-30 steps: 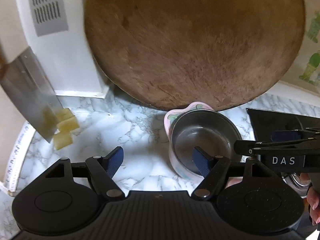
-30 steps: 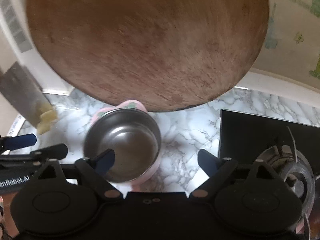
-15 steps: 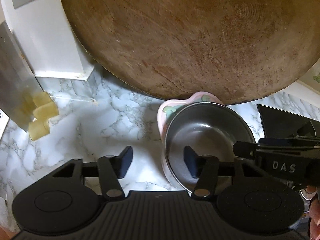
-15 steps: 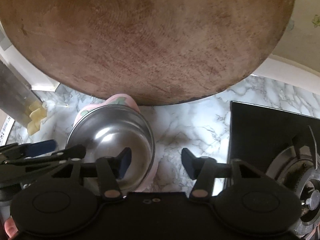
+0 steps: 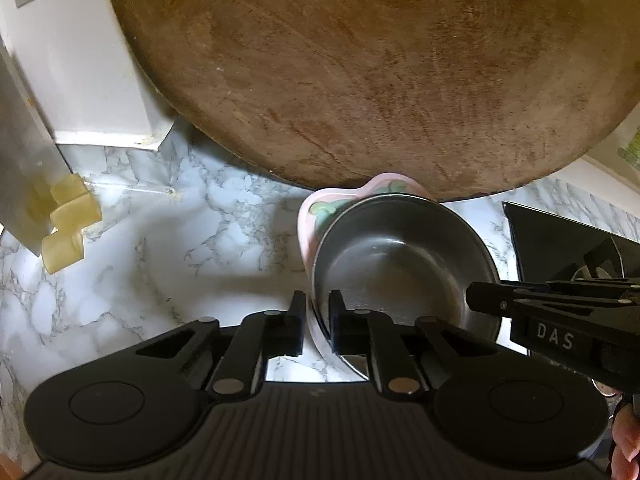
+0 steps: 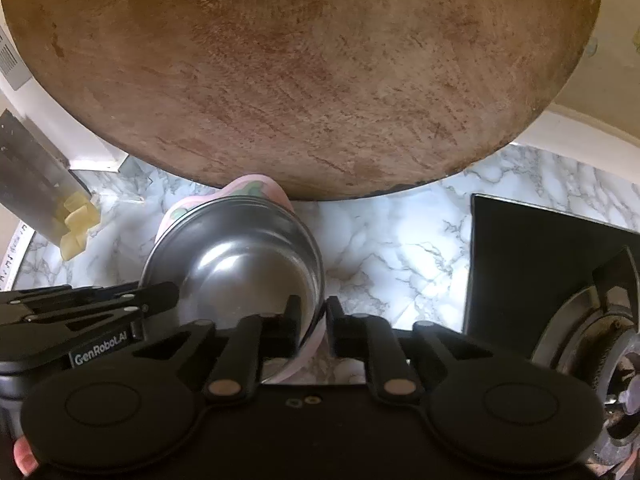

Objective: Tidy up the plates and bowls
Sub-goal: 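Close both tools on the pink-handled pot rim, then lift the pink-handled pot with both tools and carry it toward the steel bowl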

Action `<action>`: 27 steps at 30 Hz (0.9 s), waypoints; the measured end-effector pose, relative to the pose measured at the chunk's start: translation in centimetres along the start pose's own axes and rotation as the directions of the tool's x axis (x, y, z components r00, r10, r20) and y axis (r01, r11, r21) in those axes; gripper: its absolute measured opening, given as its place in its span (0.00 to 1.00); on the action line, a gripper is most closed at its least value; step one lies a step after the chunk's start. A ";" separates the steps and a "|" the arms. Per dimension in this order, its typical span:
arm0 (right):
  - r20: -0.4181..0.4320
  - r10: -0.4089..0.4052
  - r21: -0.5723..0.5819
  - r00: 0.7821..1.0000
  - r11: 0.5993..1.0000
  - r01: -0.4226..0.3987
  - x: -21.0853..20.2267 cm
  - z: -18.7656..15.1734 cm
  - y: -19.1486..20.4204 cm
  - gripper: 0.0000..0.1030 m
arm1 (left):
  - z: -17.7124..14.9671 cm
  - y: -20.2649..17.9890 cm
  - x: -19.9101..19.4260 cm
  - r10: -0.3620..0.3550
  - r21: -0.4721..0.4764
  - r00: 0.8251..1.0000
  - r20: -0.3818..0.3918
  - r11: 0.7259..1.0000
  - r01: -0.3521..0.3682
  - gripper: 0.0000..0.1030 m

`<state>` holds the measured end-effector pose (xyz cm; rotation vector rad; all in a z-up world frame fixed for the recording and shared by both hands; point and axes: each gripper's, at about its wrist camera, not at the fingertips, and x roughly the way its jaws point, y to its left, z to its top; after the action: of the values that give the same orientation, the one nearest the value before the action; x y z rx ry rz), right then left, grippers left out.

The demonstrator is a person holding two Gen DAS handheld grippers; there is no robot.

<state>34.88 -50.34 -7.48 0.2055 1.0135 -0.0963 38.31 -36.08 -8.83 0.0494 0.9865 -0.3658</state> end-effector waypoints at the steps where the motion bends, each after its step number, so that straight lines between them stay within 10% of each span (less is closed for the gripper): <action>1: 0.001 0.000 0.000 1.000 1.000 0.000 0.0 0.0 0.0 0.10 | 0.0 -0.1 -0.1 0.003 0.003 1.000 0.002 1.000 -0.003 0.09; 27: 0.076 0.024 -0.024 0.997 0.999 -0.022 -6.3 -3.4 4.0 0.09 | -4.1 2.3 -8.0 0.013 0.008 0.998 0.068 1.000 -0.013 0.08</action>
<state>29.45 -45.77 -3.35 0.1915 0.9356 -0.0711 31.83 -30.86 -4.81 0.0506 0.9166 -0.3576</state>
